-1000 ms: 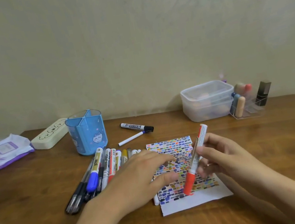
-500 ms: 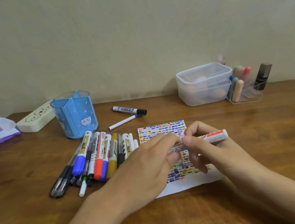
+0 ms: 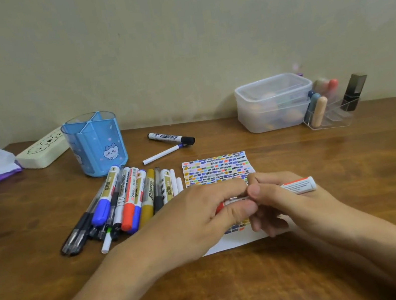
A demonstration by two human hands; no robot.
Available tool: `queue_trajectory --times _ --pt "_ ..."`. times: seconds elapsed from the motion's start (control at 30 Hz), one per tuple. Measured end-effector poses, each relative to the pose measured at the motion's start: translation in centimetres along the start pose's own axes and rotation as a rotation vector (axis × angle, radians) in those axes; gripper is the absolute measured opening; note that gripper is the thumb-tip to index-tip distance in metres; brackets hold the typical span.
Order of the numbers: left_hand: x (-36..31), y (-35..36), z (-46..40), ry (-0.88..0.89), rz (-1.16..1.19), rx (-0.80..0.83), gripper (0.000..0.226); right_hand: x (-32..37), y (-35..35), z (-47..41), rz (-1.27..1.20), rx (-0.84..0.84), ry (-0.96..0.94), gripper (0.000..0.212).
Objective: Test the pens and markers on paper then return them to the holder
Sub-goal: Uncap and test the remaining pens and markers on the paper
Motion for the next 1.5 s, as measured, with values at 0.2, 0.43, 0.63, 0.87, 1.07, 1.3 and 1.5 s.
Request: queue_trajectory --times 0.2,0.43,0.63,0.87,1.07,1.3,1.5 --pt "0.3 0.0 -0.2 0.004 -0.056 -0.051 0.027 0.0 -0.3 -0.1 -0.037 -0.009 -0.047 0.029" --pt "2.1 -1.5 0.5 -0.245 -0.339 0.055 0.065 0.2 -2.2 -0.5 -0.105 -0.11 0.081 0.03" --pt "2.9 -1.6 0.6 -0.276 -0.519 0.234 0.075 0.0 -2.7 -0.2 0.068 -0.141 0.105 0.018" --pt "3.1 -1.2 0.4 -0.259 -0.576 0.247 0.075 -0.3 -2.4 -0.1 0.1 -0.08 0.12 0.013" --pt "3.8 -1.0 0.4 -0.253 -0.529 0.233 0.076 -0.8 -2.4 -0.3 0.252 -0.111 0.093 0.008" --pt "4.0 -1.0 0.3 -0.251 -0.524 0.242 0.075 -0.7 -2.1 -0.2 0.321 -0.12 0.071 0.006" --pt "4.0 -0.9 0.2 -0.241 -0.527 0.244 0.073 -0.8 -2.1 -0.3 0.355 -0.11 0.077 0.007"
Point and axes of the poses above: each hand's wrist, its own z-axis away from the middle knuckle, its own y-axis out of the palm, x = y × z, the point moved 1 cm from there along -z, towards the middle knuckle, and after that the axes turned 7 degrees about -z, right-handed, at the moved point
